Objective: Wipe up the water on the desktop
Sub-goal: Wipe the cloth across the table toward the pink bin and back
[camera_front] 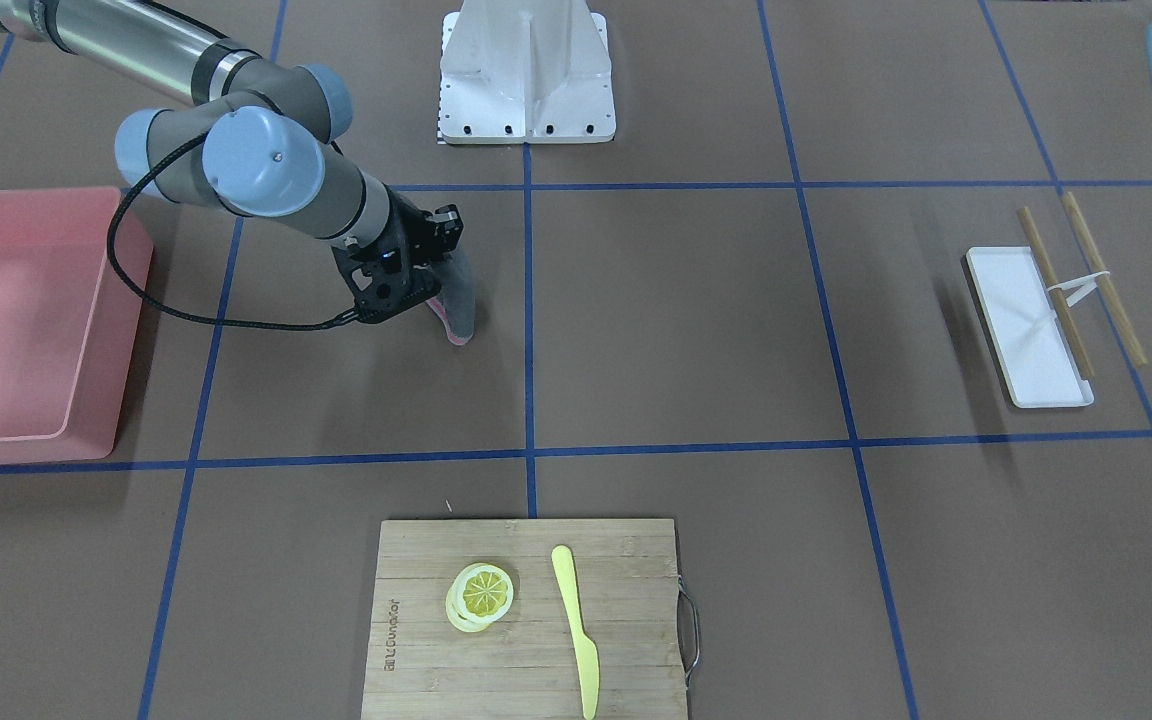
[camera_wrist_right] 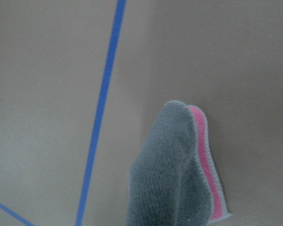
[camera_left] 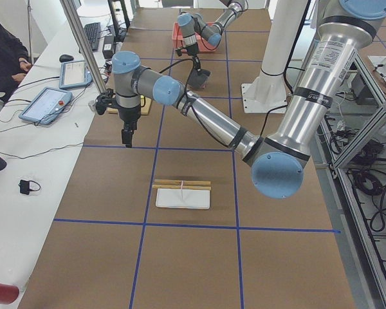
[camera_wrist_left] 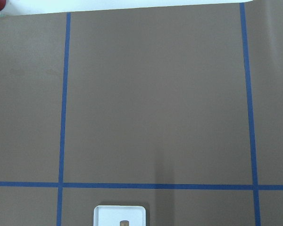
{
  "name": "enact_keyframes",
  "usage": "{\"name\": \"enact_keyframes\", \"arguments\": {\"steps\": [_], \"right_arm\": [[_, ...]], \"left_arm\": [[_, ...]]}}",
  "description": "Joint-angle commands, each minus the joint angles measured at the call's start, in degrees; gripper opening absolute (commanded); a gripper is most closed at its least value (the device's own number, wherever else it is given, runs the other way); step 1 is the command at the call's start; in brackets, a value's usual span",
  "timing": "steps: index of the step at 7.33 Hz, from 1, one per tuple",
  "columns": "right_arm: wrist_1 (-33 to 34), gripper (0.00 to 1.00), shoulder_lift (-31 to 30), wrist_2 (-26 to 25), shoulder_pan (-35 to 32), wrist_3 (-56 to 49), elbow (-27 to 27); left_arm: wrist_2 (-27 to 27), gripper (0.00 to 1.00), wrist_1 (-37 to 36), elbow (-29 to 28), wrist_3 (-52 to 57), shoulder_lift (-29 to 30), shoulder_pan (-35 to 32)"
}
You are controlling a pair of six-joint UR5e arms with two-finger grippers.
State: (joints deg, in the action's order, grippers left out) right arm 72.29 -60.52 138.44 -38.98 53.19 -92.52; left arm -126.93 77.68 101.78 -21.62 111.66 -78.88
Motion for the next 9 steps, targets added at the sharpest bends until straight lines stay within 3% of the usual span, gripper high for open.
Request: {"name": "enact_keyframes", "arguments": {"steps": [1, 3, 9], "right_arm": [[0.1, 0.0, -4.8, -3.6, -2.8, -0.1, 1.2], [8.7, 0.0, -4.3, -10.5, -2.2, -0.1, 1.1], [26.1, 0.0, -4.3, -18.5, -6.4, -6.7, -2.7]], "left_arm": [[-0.1, 0.98, 0.0, -0.1, -0.4, 0.4, 0.0], [-0.2, 0.98, 0.0, -0.1, -0.5, 0.6, 0.2], [-0.2, 0.98, 0.0, -0.4, -0.7, 0.6, 0.5]]}}
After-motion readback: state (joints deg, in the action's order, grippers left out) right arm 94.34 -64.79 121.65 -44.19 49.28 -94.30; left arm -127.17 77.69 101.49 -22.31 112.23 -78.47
